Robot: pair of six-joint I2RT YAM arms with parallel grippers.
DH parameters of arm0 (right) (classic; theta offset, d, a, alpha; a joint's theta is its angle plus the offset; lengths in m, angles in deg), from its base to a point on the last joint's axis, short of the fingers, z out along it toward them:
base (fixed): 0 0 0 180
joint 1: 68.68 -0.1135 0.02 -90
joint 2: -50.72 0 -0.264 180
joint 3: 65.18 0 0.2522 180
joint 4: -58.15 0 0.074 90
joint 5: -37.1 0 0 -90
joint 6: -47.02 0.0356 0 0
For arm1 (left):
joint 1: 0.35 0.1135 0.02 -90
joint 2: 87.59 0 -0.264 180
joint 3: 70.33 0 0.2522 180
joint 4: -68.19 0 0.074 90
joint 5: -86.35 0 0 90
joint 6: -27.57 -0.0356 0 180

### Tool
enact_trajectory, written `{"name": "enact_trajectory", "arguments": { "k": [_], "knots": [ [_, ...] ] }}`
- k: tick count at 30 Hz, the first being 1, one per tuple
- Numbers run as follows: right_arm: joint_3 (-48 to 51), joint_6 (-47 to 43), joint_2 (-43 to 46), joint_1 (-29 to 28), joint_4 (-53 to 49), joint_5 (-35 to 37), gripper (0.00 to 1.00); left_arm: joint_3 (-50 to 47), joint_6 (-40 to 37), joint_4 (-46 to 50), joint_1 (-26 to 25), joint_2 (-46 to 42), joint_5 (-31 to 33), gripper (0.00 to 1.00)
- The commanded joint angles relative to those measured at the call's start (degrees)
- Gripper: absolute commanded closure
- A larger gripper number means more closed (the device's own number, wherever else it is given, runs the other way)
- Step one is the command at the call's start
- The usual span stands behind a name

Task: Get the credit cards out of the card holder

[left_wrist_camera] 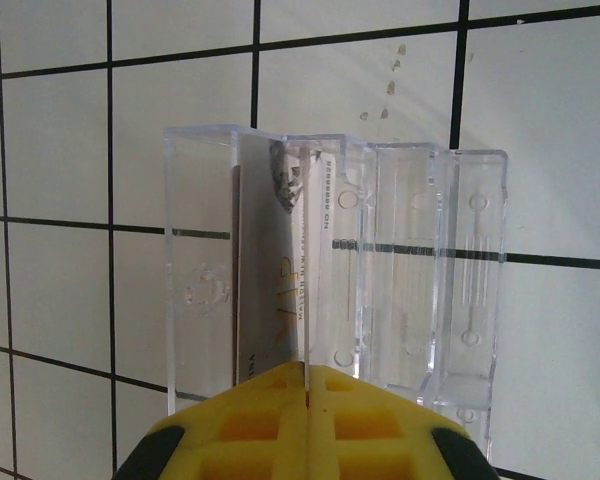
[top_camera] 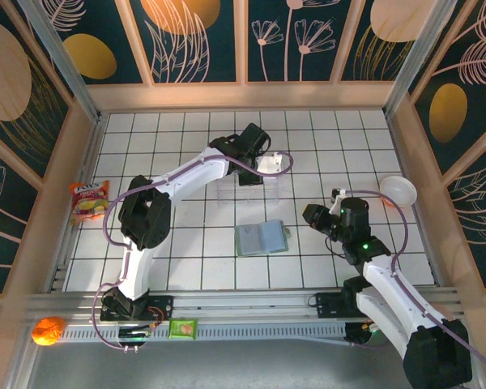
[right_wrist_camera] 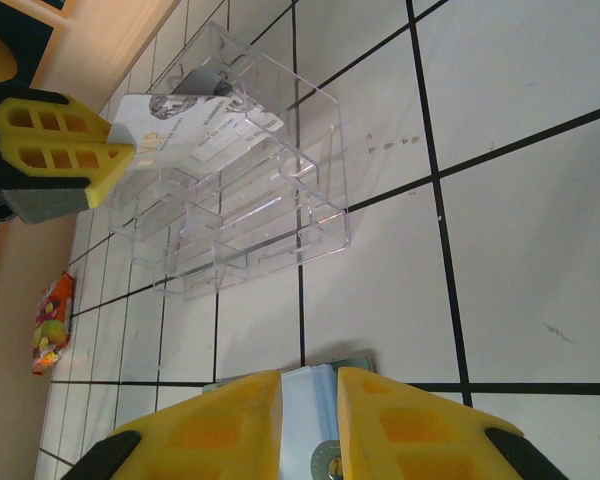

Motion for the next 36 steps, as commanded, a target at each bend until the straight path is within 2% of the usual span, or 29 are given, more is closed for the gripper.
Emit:
{"name": "enact_trajectory", "arguments": {
  "k": [1,7,12,24,28,31,33,36],
  "knots": [
    [0.2,0.4,-0.1,0.5,1.4,-0.1,0.78,-0.7,0.6,-1.1,-0.1,0.3,0.9,1.00],
    [0.3,0.5,-0.2,0.6,1.8,-0.4,0.78,-1.6,1.2,-2.2,-0.4,0.1,2.3,0.98],
    [0.5,0.5,0.3,0.7,1.5,-0.4,0.78,-2.0,2.0,-3.8,-0.6,-0.2,3.6,0.69],
    [1.0,1.1,0.0,0.7,2.5,-2.0,0.76,-2.3,7.5,-13.4,-0.7,-3.0,9.5,0.66],
    [-0.2,0.0,-3.0,-0.4,4.5,-4.7,0.69,1.4,15.1,-15.3,0.3,-4.5,8.5,0.62],
    [-2.9,-1.9,-6.8,-4.5,5.3,-2.2,0.74,1.9,24.0,-18.7,2.1,-8.2,5.7,0.58],
    [-5.8,-3.0,-11.0,-8.1,5.8,0.2,0.79,-3.0,30.1,-24.9,2.9,-13.3,3.4,0.53],
    [-11.3,-4.3,-19.1,-13.3,6.7,4.6,0.83,-15.6,41.2,-38.3,3.2,-23.8,3.5,0.41]
  ]
}}
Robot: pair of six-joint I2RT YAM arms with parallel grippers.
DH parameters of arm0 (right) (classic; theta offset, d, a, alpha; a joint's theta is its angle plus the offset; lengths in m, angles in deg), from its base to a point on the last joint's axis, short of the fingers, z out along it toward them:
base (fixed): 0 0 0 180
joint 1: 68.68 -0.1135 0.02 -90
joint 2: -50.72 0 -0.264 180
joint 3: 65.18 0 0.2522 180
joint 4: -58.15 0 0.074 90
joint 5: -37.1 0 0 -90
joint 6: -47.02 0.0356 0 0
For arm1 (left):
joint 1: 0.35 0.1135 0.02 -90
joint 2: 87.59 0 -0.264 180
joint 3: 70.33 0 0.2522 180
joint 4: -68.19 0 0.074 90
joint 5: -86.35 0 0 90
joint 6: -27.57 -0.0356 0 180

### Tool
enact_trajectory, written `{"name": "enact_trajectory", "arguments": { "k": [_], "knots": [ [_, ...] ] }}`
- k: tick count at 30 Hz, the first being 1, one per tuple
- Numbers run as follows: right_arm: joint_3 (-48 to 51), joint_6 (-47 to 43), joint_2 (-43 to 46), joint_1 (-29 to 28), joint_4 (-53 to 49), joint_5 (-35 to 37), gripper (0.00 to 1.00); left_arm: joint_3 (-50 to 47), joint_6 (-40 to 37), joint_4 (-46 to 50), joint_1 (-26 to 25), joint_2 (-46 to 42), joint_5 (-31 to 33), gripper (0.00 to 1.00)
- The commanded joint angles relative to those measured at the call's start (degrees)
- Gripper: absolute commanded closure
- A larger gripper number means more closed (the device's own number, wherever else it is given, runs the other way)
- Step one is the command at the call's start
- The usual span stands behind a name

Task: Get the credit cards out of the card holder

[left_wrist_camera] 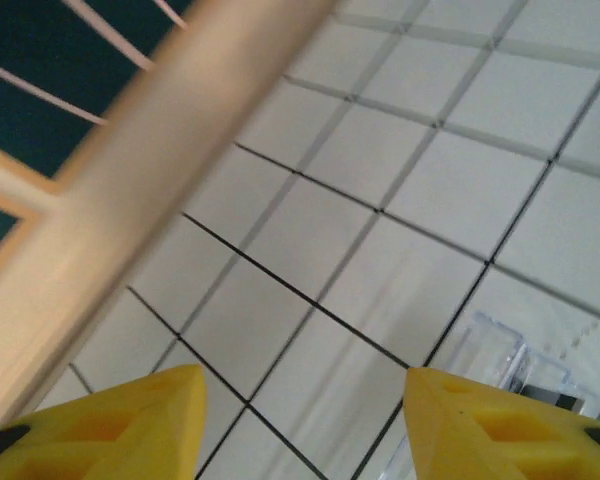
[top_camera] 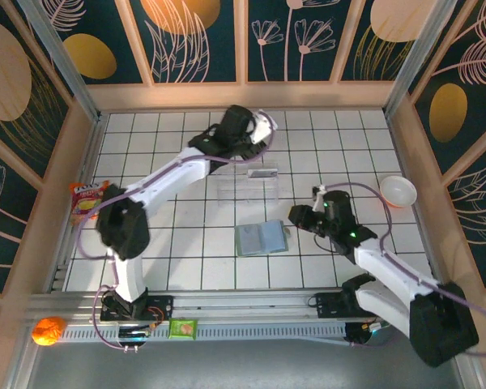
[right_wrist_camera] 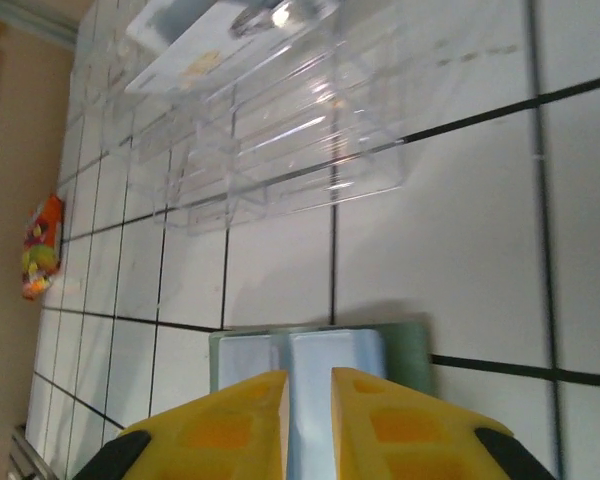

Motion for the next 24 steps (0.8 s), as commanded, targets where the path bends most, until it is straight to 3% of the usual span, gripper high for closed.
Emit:
{"name": "enact_trajectory", "arguments": {
  "k": [1,5,9,16,24],
  "knots": [
    [-7.2,-2.8,-7.6,-4.7,3.6,5.8,0.83,-10.8,17.7,-17.2,0.6,-13.2,-1.0,0.37],
    [-15.7,-4.7,-18.1,-8.9,3.0,13.6,0.89,-27.6,31.5,-27.2,0.6,-24.6,-2.5,0.28],
    [-23.1,-6.8,-27.4,-10.0,0.8,20.0,0.94,-42.7,40.4,-32.2,0.6,-34.7,-2.1,0.02],
    [-32.6,-8.5,-37.2,-10.6,-2.2,25.1,0.97,-60.0,47.5,-32.1,0.6,-50.2,1.6,0.01],
    [-39.1,-8.5,-42.9,-10.9,-5.4,30.1,0.98,-69.6,51.6,-29.7,0.6,-60.5,3.8,0.01]
  ]
}}
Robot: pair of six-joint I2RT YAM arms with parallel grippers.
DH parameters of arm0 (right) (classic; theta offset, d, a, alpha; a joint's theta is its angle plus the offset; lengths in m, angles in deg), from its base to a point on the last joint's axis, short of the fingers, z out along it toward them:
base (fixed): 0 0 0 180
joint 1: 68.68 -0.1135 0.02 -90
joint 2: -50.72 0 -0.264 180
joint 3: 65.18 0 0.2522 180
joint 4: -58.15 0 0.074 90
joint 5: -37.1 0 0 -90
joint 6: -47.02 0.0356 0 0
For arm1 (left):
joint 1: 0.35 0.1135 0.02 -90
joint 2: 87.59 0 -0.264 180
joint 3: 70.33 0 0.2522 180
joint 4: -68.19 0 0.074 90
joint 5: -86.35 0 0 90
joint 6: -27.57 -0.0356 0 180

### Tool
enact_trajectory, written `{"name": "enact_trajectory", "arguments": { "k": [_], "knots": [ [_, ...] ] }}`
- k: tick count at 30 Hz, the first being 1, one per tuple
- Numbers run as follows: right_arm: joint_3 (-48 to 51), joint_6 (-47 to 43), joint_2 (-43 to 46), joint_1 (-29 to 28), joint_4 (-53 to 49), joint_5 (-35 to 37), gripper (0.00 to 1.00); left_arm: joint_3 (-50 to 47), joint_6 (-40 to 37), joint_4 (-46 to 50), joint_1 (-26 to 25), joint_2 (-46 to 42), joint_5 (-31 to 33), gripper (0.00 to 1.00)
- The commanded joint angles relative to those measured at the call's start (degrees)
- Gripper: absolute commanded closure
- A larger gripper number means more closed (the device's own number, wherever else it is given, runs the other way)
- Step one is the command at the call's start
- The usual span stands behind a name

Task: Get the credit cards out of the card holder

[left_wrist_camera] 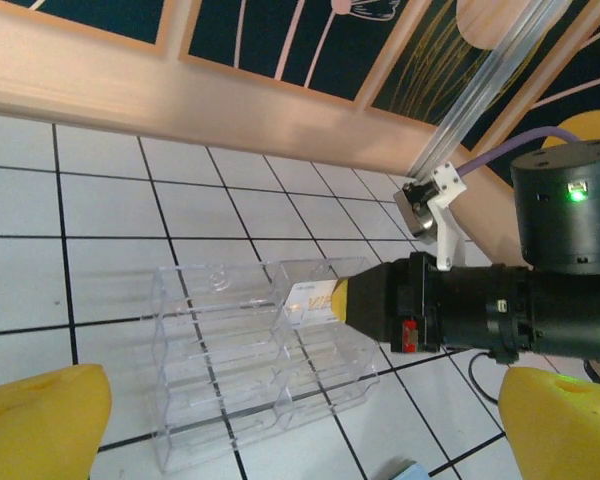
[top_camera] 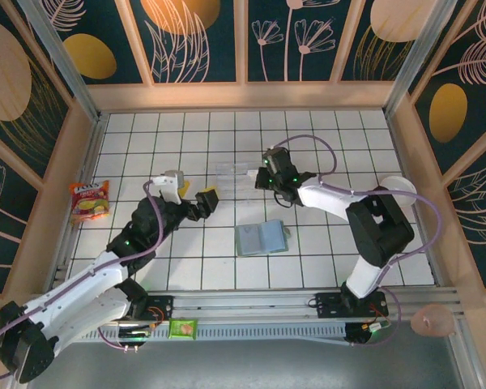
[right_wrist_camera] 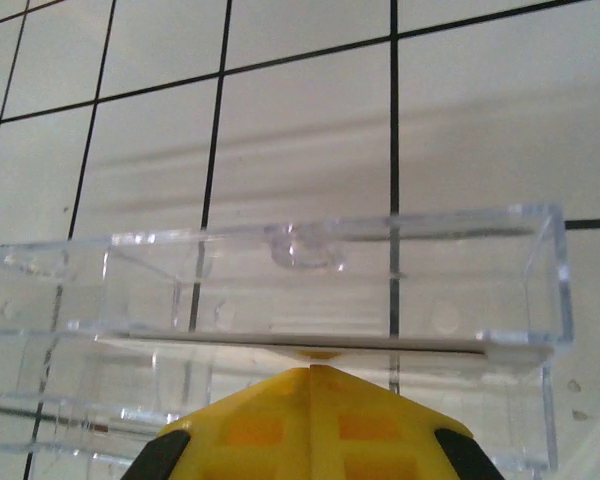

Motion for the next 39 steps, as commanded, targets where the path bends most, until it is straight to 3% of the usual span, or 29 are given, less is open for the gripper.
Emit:
{"name": "enact_trajectory", "arguments": {
  "k": [1,6,12,18,24,30,39],
  "knots": [
    [-3.0,-0.7,-1.8,-0.4,-2.4,4.8,0.98,-2.7,3.7,-0.5,0.0,-2.5,1.3,0.01],
    [-4.5,-0.3,-2.0,-0.7,-3.7,4.1,0.95,-4.8,5.8,0.7,0.1,-4.9,1.6,0.01],
    [-1.6,0.7,4.1,-3.6,-4.0,3.5,0.86,-8.2,8.9,-1.3,0.1,-6.6,2.1,0.01],
    [6.2,1.6,12.1,-6.0,-4.1,-2.2,0.69,-11.3,10.7,-5.1,0.0,-5.7,0.0,0.01],
    [12.6,-0.9,12.1,-15.4,-6.3,-4.3,0.56,-12.3,12.2,-1.0,0.0,-2.6,3.0,0.02],
    [11.7,-1.4,9.2,-23.4,-11.6,3.4,0.55,-13.7,13.6,0.2,0.0,-1.6,3.2,0.02],
    [11.0,-1.0,4.3,-27.3,-14.4,6.0,0.56,-13.7,13.1,0.4,0.0,-0.8,1.6,0.05]
  ]
}}
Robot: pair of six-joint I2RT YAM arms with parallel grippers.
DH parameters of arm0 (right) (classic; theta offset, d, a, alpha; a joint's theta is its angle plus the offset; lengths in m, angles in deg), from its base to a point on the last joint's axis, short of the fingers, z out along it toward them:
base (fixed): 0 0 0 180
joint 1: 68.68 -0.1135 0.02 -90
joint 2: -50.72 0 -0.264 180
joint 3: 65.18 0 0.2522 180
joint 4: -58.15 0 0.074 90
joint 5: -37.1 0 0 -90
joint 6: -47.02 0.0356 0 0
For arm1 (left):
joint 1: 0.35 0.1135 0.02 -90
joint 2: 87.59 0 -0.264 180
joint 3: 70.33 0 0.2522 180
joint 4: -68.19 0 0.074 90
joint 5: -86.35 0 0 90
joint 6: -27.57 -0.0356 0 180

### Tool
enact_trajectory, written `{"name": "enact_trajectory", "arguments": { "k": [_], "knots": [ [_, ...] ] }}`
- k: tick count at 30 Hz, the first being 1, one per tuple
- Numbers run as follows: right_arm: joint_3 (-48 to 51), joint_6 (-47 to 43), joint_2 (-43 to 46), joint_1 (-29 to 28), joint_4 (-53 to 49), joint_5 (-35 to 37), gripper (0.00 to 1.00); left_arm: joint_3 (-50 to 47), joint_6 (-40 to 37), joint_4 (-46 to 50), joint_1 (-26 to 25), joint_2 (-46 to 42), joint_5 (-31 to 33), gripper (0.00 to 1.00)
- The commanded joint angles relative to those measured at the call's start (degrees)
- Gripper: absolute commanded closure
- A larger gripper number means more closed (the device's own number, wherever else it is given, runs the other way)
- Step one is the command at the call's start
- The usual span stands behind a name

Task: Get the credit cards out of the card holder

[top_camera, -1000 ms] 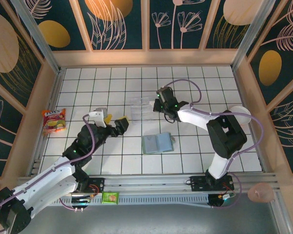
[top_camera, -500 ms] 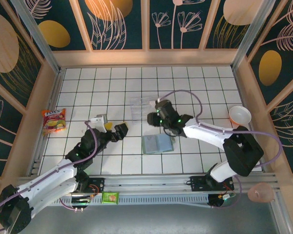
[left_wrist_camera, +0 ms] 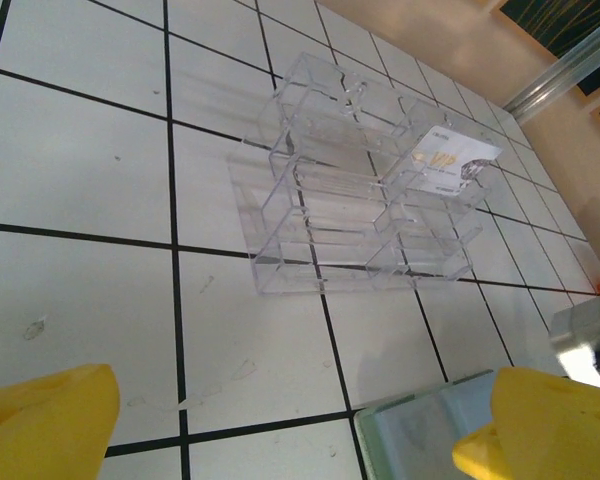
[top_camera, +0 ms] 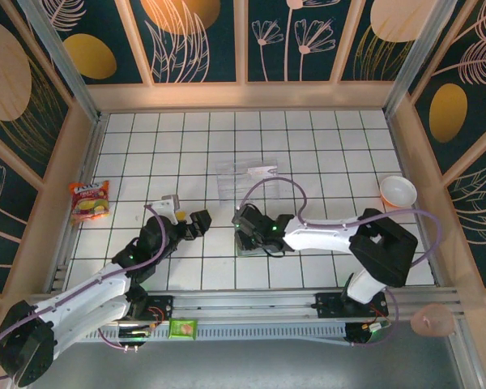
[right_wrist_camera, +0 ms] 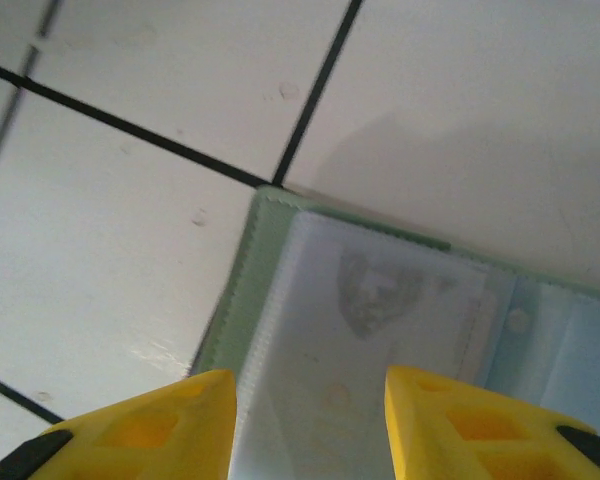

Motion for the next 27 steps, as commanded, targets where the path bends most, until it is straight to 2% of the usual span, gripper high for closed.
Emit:
{"name": "enact_trajectory", "arguments": {
  "k": [1,4,7,11,13,18,20,22,27],
  "knots": [
    [-1.0,-0.3,-2.8,-1.7,-2.3,2.9,0.57,0.1,0.5,0.3,0.0,0.5,-1.0,0.06],
    [-1.4,0.2,-5.4,-2.5,-3.1,3.6,0.60,0.1,0.2,0.1,0.0,0.7,-1.4,0.07],
    [-1.2,1.1,-6.4,-2.6,-3.1,4.8,0.75,0.1,-0.4,-0.1,0.0,1.2,-2.8,0.09],
    [-1.0,1.6,-5.0,-2.6,-0.8,3.9,0.91,0.4,-1.8,-2.5,0.0,4.1,-7.7,0.15],
    [-0.8,2.2,-3.7,-2.6,1.0,4.3,0.95,0.7,-2.2,-4.7,0.1,7.0,-11.0,0.20],
    [2.9,5.6,2.3,-0.6,8.7,1.2,1.00,1.6,-1.0,-12.3,-0.3,16.2,-19.2,0.42],
    [3.8,7.0,3.9,0.3,9.4,0.9,1.00,2.2,-0.5,-14.5,-0.9,19.4,-20.4,0.58],
    [4.8,7.9,5.1,1.2,10.3,-0.1,1.00,2.9,-0.2,-16.6,-1.6,21.7,-21.7,0.69],
    [5.9,9.4,5.7,2.3,11.2,-2.0,1.00,7.5,-0.8,-18.6,-4.9,28.5,-24.3,0.89]
  ]
}}
